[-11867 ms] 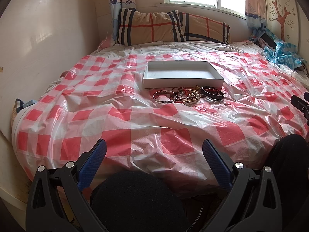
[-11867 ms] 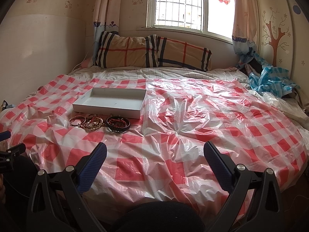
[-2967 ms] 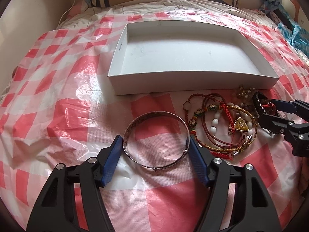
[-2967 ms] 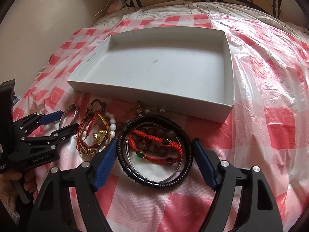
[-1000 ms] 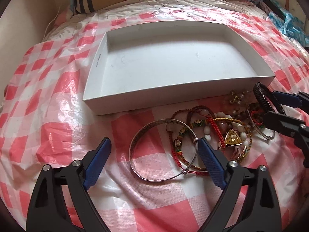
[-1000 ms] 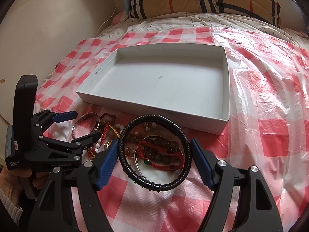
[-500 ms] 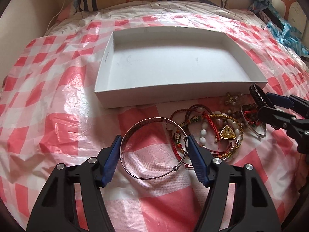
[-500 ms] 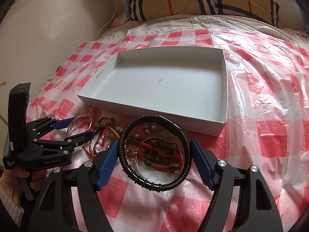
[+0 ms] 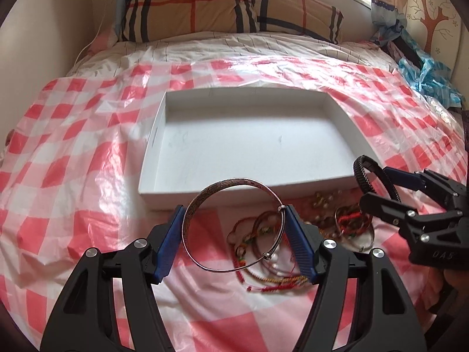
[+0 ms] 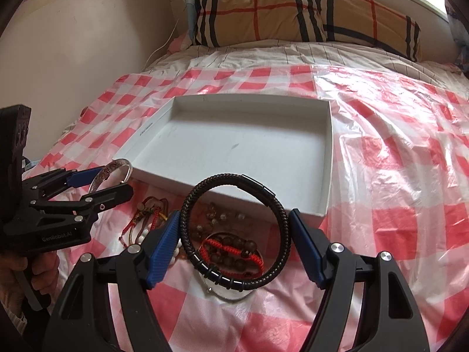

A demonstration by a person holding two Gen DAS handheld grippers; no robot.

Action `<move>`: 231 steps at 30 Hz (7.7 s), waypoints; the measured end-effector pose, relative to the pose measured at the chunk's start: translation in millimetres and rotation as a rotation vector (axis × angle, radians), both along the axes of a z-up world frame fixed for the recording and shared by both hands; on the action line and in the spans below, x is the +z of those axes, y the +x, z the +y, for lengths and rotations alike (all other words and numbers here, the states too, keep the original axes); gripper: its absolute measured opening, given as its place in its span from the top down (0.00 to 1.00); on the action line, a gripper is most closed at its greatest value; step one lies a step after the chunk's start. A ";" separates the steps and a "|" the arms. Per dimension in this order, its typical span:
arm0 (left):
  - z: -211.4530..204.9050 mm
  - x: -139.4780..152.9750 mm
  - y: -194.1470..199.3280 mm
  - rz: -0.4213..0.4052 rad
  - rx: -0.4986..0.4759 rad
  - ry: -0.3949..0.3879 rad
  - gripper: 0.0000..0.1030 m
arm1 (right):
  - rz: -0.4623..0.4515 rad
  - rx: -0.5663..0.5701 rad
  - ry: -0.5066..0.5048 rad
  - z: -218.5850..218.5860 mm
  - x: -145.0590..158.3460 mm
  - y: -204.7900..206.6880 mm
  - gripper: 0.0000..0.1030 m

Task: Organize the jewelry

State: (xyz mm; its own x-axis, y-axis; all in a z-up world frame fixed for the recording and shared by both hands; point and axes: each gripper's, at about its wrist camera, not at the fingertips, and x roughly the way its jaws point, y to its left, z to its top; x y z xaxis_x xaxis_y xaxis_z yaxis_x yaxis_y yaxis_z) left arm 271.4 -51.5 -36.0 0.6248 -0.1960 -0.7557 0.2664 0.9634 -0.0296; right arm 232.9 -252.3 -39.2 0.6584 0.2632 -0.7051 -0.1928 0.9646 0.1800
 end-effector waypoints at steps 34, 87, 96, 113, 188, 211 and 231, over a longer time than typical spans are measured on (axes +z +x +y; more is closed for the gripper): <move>14.5 -5.9 7.5 0.011 0.145 0.046 0.22 | 0.030 -0.072 0.004 -25.2 9.2 14.1 0.25; 8.2 -20.0 -25.2 0.059 0.095 -0.172 0.94 | 0.133 -0.052 -0.054 -13.1 -18.5 -35.1 0.20; 46.5 0.3 -29.1 0.024 0.110 -0.435 0.94 | 0.142 -0.044 -0.022 -12.6 -22.6 -28.3 0.20; 94.0 -9.1 -27.4 0.075 0.283 -0.352 0.93 | 0.146 -0.042 -0.005 -12.5 -24.1 -25.1 0.20; 80.5 -24.1 -20.8 0.193 0.216 -0.269 0.69 | 0.160 -0.041 0.023 -13.9 -25.8 -25.6 0.20; 101.3 23.3 -45.5 -0.014 -0.016 -0.778 0.98 | 0.158 -0.056 0.017 -17.6 -26.3 -23.8 0.20; 70.5 11.7 -41.2 0.074 -0.047 -0.553 0.98 | 0.177 -0.017 -0.014 -7.2 -36.5 -4.4 0.80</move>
